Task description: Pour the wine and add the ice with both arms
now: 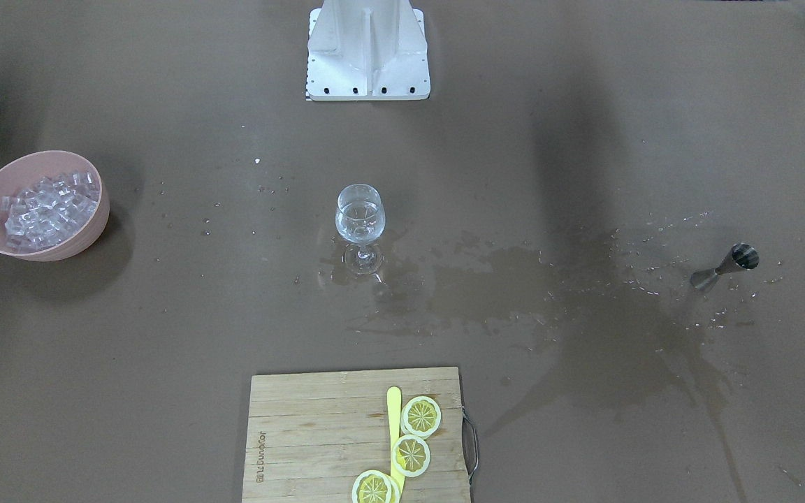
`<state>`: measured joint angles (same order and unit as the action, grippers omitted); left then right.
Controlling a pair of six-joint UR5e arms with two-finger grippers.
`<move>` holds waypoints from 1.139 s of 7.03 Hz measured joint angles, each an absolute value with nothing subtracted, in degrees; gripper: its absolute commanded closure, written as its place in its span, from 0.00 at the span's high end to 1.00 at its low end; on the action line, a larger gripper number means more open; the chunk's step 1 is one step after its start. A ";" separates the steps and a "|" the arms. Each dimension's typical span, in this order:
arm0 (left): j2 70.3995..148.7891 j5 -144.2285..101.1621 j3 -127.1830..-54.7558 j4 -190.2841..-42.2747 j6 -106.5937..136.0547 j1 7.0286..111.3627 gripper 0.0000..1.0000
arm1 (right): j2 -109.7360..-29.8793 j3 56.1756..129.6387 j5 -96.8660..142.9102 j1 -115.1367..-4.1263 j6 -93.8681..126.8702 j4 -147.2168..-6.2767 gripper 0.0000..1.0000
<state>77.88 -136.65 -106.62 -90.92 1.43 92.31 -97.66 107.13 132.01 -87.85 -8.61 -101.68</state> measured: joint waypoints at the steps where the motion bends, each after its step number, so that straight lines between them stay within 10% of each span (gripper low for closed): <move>1: 78.05 -136.85 -106.72 -91.19 1.46 92.33 0.99 | -97.73 107.14 132.03 -87.88 -8.61 -101.67 1.00; 8: 76.59 -144.54 -100.62 -114.62 14.02 92.14 0.98 | -99.83 108.58 137.38 -88.33 -8.41 -101.56 1.00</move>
